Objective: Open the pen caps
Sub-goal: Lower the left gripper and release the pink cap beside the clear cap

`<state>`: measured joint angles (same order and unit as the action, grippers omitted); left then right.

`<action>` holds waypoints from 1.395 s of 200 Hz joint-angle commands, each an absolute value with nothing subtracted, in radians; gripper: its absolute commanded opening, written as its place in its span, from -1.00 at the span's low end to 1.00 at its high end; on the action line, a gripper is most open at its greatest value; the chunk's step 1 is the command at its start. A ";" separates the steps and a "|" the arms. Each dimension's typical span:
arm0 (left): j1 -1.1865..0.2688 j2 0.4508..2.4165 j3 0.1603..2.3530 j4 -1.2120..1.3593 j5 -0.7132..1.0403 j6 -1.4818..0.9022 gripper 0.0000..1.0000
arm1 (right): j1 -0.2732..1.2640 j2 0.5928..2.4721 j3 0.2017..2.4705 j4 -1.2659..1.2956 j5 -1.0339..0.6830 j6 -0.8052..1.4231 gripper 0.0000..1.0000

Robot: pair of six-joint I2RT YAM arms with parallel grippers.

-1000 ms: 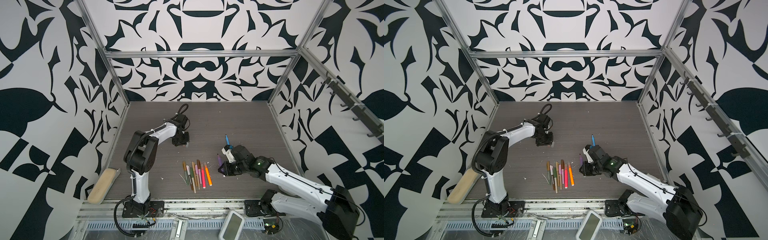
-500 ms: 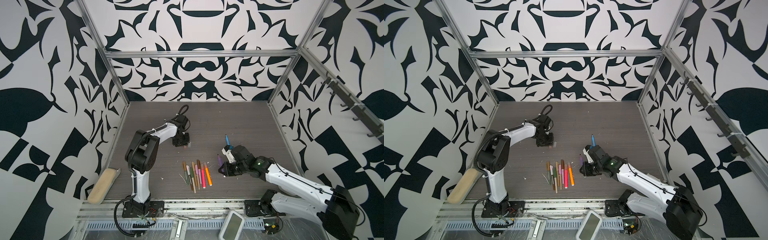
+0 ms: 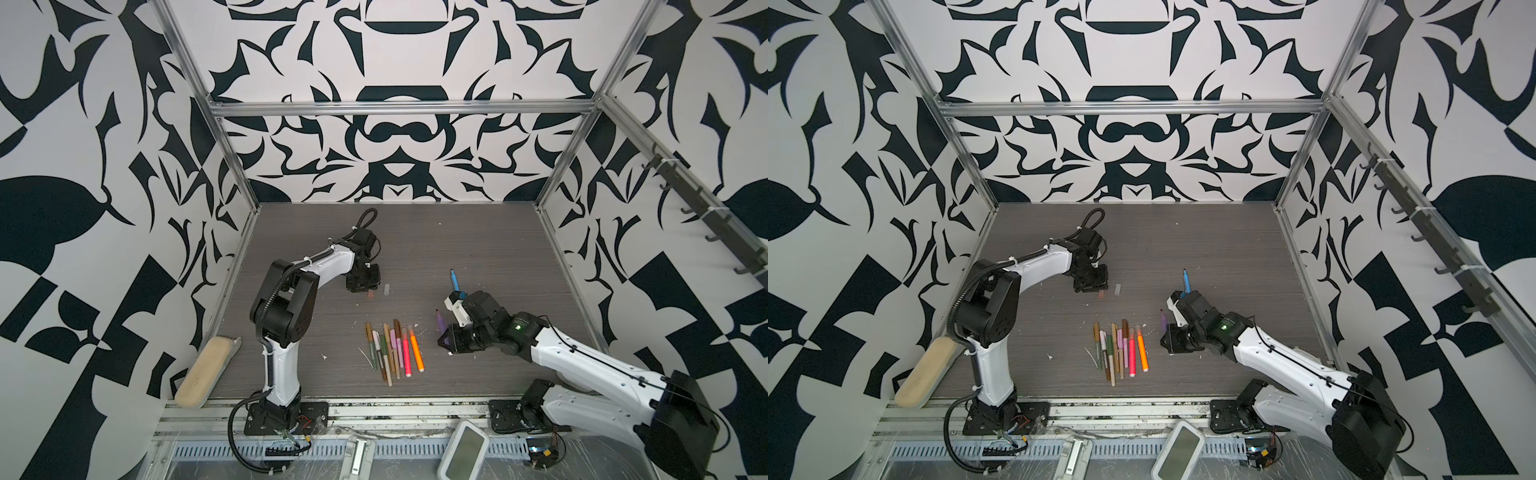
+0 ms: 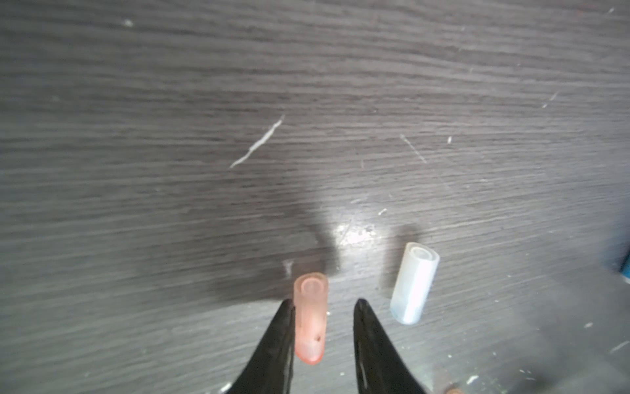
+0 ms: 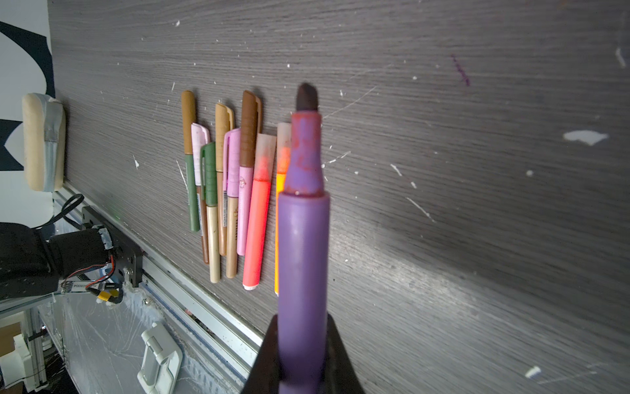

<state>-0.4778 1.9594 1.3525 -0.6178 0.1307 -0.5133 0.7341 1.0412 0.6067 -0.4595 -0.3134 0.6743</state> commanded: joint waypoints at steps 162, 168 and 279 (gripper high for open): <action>-0.490 1.986 1.335 -0.602 0.178 -0.561 -0.63 | 0.725 1.026 0.627 -0.459 -0.302 0.655 -1.00; -0.492 1.989 1.337 -0.601 0.181 -0.563 -0.65 | 0.725 1.025 0.627 -0.459 -0.302 0.658 -1.00; -0.517 2.028 1.346 -0.582 0.185 -0.597 -0.69 | 0.724 1.017 0.612 -0.453 -0.302 0.661 -1.00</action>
